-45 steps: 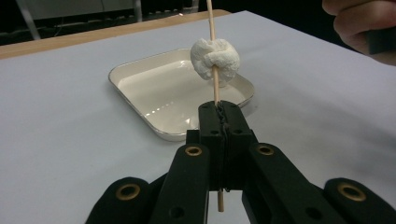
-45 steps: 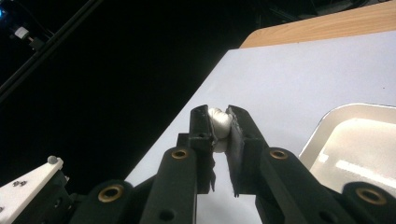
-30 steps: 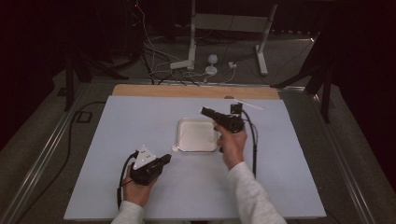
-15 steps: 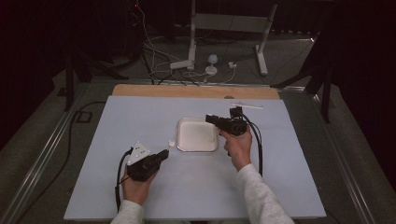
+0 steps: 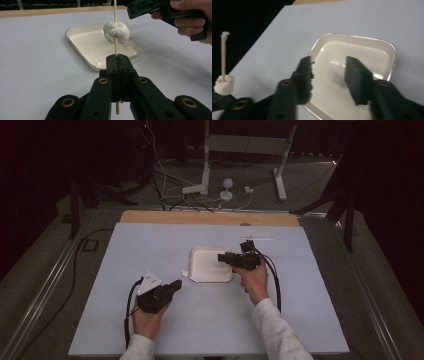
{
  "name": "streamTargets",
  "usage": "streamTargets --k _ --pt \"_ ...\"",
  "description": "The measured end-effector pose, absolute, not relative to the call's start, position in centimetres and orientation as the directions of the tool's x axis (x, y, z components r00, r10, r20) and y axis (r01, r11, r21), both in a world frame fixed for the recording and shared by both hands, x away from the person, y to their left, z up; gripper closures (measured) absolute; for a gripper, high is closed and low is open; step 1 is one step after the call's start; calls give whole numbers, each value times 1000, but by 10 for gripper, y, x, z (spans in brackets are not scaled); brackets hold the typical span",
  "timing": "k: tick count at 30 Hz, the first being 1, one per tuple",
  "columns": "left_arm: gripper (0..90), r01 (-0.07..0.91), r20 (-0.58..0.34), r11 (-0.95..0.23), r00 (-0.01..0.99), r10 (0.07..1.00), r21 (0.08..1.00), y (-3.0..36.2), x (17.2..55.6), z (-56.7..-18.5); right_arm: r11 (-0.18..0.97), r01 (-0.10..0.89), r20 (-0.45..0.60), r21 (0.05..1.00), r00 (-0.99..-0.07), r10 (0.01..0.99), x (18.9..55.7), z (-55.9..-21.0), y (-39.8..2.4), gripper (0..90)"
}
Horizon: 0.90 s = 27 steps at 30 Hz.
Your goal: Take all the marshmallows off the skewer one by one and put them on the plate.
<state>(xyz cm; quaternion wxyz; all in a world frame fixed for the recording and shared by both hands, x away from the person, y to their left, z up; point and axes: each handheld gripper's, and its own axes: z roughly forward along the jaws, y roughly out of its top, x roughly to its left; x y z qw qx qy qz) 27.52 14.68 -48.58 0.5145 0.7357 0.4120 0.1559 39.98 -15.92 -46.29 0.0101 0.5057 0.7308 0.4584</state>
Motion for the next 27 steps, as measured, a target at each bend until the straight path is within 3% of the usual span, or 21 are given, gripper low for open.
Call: streamTargets --k 8,12,27 --pt "900 450 -206 -118 607 767 885 147 278 -486 99 714 437 693 -526 729 395 -462 -153 299" --pt "900 448 -208 -114 606 768 887 147 278 -486 105 708 443 698 -542 714 391 -459 -150 246" --pt "898 440 -212 -103 609 764 892 143 279 -484 138 692 463 709 -603 650 372 -456 -129 221"
